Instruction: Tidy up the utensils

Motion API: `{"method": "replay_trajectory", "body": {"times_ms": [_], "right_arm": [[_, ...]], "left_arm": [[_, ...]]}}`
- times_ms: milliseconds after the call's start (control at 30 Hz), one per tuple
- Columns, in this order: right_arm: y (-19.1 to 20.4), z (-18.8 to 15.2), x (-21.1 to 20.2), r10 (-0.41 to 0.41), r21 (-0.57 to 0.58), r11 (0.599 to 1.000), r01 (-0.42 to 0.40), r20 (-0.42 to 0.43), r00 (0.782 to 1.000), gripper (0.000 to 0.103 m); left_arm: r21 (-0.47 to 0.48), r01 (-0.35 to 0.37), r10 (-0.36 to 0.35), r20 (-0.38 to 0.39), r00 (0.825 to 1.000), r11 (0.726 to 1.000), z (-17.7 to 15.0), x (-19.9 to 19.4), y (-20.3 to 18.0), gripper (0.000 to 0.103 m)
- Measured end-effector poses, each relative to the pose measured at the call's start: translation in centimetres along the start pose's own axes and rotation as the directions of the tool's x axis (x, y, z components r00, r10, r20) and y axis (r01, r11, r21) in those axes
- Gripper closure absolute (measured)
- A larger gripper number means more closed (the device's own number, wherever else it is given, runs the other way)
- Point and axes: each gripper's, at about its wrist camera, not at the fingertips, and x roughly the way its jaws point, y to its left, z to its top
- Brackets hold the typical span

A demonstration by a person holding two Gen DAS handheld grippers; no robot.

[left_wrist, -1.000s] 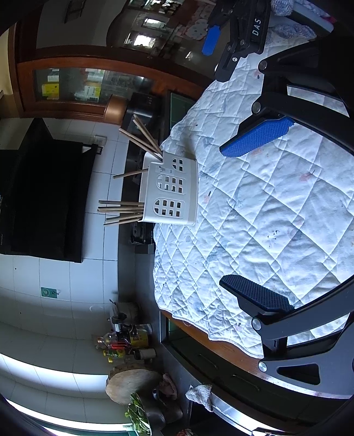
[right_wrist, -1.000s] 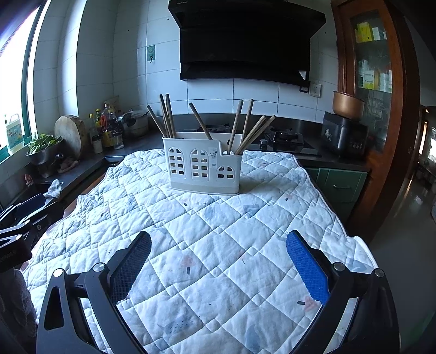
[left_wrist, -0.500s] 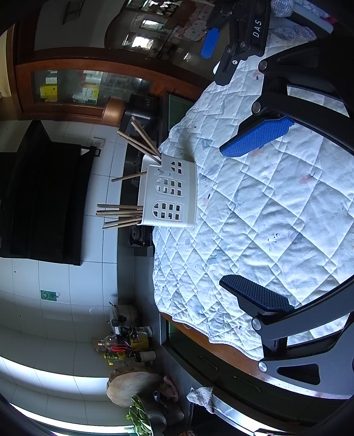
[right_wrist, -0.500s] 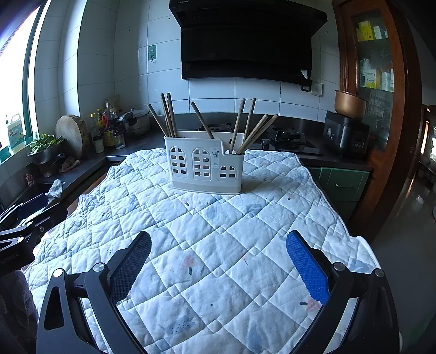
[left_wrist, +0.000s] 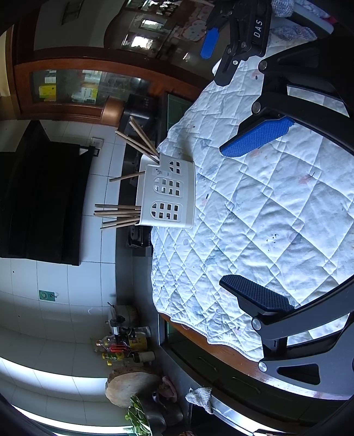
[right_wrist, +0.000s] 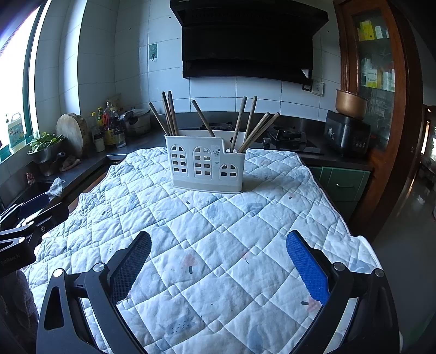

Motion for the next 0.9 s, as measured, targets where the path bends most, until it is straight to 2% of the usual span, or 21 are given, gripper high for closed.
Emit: {"method": "replay_trajectory", "body": {"times_ms": [900], "right_arm": [[0.43, -0.30, 0.29, 0.012, -0.004, 1.000, -0.012, -0.009, 1.000, 0.007]], "left_arm": [[-0.011, -0.002, 0.002, 0.005, 1.000, 1.000, -0.16, -0.11, 0.50, 0.015]]}}
